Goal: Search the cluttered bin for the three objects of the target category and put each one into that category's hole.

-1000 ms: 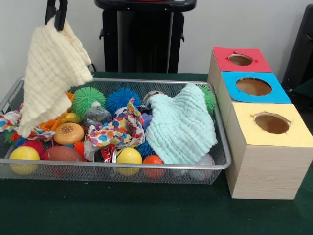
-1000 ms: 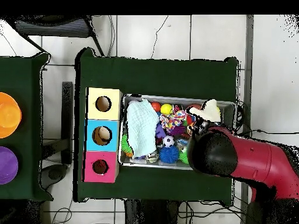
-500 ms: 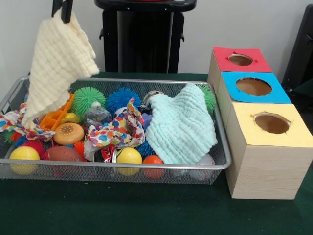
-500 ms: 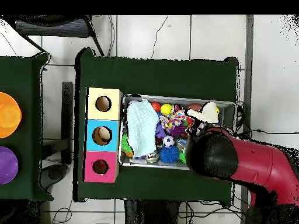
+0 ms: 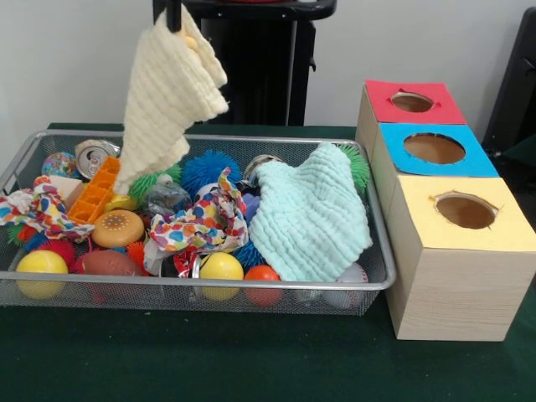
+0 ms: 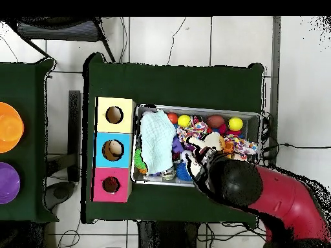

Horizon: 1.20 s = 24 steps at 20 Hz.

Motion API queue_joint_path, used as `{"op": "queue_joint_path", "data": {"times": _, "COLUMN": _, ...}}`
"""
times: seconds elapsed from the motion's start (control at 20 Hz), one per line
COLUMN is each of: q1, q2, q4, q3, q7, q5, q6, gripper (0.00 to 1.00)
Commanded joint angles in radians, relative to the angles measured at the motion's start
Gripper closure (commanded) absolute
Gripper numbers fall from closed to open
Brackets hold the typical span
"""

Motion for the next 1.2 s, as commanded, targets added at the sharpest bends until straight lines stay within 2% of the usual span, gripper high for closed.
{"op": "queue_joint_path", "data": {"times": 0.05, "q1": -0.108, "q2": 0.083, "q4": 0.210, "q3": 0.159, "q7": -0.102, "q5": 0.177, "q6": -0.035, "gripper": 1.00}}
{"op": "queue_joint_path", "data": {"times": 0.25, "q1": -0.209, "q2": 0.162, "q4": 0.262, "q3": 0.285, "q7": -0.169, "q5": 0.240, "q6": -0.161, "gripper": 1.00}}
{"op": "queue_joint_path", "data": {"times": 0.4, "q1": -0.267, "q2": 0.246, "q4": 0.264, "q3": 0.364, "q7": -0.189, "q5": 0.251, "q6": -0.198, "gripper": 1.00}}
{"op": "queue_joint_path", "data": {"times": 0.7, "q1": -0.328, "q2": 0.383, "q4": 0.214, "q3": 0.450, "q7": -0.154, "q5": 0.220, "q6": -0.181, "gripper": 1.00}}
{"op": "queue_joint_path", "data": {"times": 0.95, "q1": -0.421, "q2": 0.451, "q4": 0.237, "q3": 0.580, "q7": -0.153, "q5": 0.225, "q6": -0.160, "gripper": 1.00}}
{"op": "queue_joint_path", "data": {"times": 1.05, "q1": -0.451, "q2": 0.501, "q4": 0.222, "q3": 0.620, "q7": -0.167, "q5": 0.216, "q6": -0.144, "gripper": 1.00}}
{"op": "queue_joint_path", "data": {"times": 1.2, "q1": -0.477, "q2": 0.587, "q4": 0.158, "q3": 0.647, "q7": -0.205, "q5": 0.186, "q6": -0.113, "gripper": 1.00}}
